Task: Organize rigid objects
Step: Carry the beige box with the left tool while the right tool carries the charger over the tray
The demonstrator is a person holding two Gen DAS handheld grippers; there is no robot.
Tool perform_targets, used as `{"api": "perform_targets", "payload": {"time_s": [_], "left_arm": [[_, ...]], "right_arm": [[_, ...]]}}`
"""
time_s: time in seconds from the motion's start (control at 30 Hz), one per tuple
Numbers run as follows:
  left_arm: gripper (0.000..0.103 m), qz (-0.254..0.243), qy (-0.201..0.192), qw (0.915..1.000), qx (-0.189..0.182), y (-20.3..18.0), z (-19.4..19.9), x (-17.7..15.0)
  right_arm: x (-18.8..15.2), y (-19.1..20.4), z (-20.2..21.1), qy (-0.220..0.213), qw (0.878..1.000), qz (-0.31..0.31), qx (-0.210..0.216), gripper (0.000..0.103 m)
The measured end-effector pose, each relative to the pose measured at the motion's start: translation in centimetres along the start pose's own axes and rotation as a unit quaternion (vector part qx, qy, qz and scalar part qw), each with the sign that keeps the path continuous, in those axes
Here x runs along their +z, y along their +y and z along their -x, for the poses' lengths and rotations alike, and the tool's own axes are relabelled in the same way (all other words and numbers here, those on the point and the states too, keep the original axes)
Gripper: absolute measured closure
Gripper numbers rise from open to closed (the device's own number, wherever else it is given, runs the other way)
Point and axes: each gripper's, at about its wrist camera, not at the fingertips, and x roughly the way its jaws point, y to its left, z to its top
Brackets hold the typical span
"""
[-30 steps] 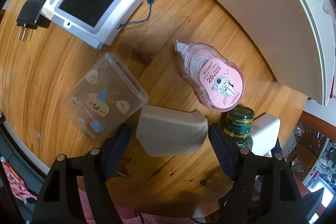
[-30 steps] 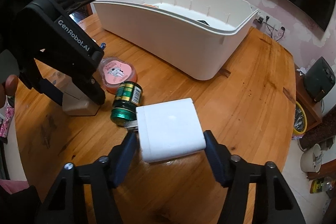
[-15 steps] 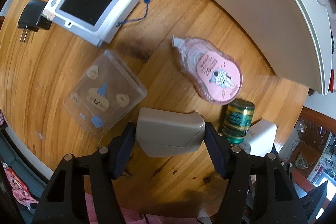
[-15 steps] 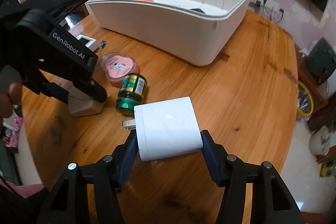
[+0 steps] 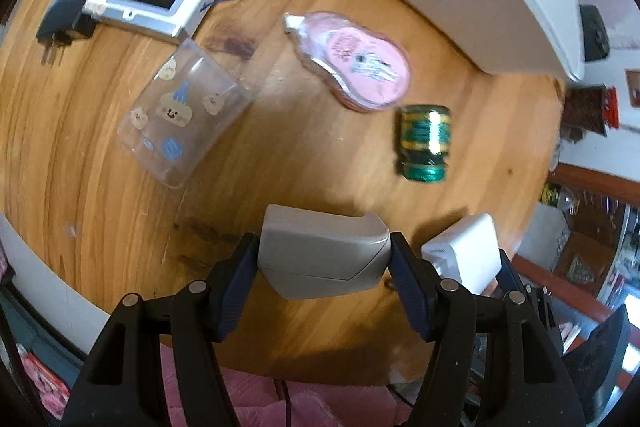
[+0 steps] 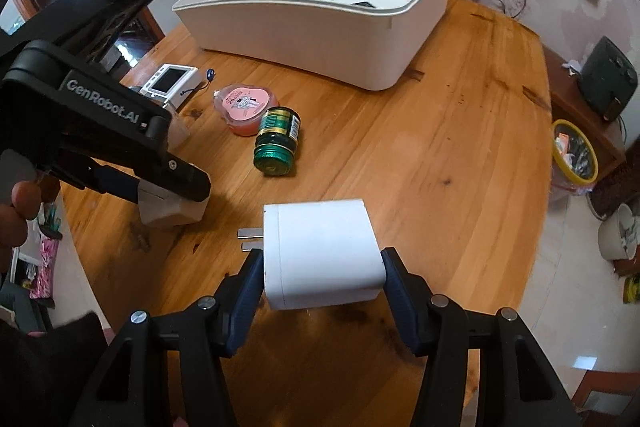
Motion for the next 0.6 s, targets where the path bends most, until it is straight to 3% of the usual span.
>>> {"api": "perform_targets", "payload": {"time_s": [0.23, 0.6], "left_arm": [[0.035, -0.061, -0.051, 0.9968, -0.004, -0.8, 3.1, -2.9], [0.035, -0.127, -0.147, 0.9798, -0.048, 0.4, 7.6, -3.6]], "right_arm": [[-0.6, -0.3, 1.8, -0.018, 0.999, -0.038, -0.01, 0.046], [-0.4, 0.9, 4.6, -0.059, 0.997, -0.051, -0.022, 0.046]]}}
